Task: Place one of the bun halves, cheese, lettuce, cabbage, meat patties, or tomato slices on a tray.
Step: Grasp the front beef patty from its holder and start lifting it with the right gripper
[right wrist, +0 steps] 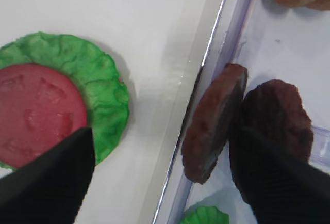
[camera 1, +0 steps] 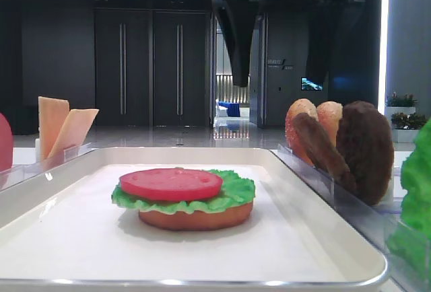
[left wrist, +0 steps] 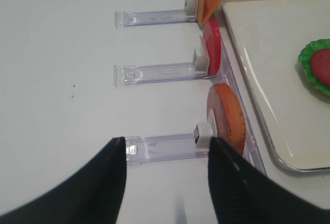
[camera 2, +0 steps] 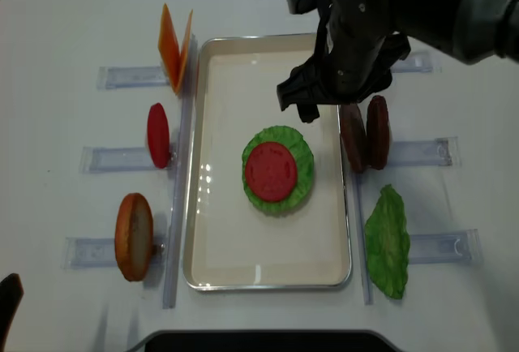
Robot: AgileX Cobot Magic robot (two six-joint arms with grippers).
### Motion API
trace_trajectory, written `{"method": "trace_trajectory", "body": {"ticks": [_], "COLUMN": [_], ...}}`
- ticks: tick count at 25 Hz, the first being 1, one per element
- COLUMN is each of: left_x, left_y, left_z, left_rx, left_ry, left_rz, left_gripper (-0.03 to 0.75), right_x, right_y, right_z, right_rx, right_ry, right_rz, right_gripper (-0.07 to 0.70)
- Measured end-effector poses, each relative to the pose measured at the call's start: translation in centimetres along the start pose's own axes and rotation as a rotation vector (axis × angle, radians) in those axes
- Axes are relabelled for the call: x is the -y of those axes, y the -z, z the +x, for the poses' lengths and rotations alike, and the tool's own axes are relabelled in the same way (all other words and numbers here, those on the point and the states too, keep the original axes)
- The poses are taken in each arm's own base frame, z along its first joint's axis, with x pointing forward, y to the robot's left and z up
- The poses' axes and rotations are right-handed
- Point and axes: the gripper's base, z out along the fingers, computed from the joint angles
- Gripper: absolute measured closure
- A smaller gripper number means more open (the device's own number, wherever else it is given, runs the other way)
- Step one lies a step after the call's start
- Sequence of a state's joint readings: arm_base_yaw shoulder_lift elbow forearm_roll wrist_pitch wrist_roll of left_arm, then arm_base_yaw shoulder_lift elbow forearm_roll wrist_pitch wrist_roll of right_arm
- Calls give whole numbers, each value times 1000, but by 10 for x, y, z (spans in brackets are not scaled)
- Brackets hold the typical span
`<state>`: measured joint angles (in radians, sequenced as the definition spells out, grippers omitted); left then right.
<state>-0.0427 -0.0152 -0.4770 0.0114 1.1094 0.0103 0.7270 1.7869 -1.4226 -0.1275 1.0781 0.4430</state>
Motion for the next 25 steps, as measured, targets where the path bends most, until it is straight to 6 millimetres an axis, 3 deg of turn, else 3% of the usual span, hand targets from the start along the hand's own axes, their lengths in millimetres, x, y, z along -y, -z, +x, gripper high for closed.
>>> {"method": "trace_trajectory", "body": {"ticks": [5, 11, 25], "left_x": [0, 0, 0], "left_y": [0, 0, 0], "left_z": [0, 0, 0], "left_rx": [0, 0, 0], "left_ry": [0, 0, 0], "left_rz": [0, 0, 0], "left_gripper": [325, 325, 325], "right_x": [1, 16, 10], "right_y": [-20, -20, -24], "right_z": [0, -1, -4], "right_rx": [-65, -90, -62], "right_ry": [9, -6, -49], "right_rz": [63, 123, 58], "right_gripper": [94, 94, 123]}}
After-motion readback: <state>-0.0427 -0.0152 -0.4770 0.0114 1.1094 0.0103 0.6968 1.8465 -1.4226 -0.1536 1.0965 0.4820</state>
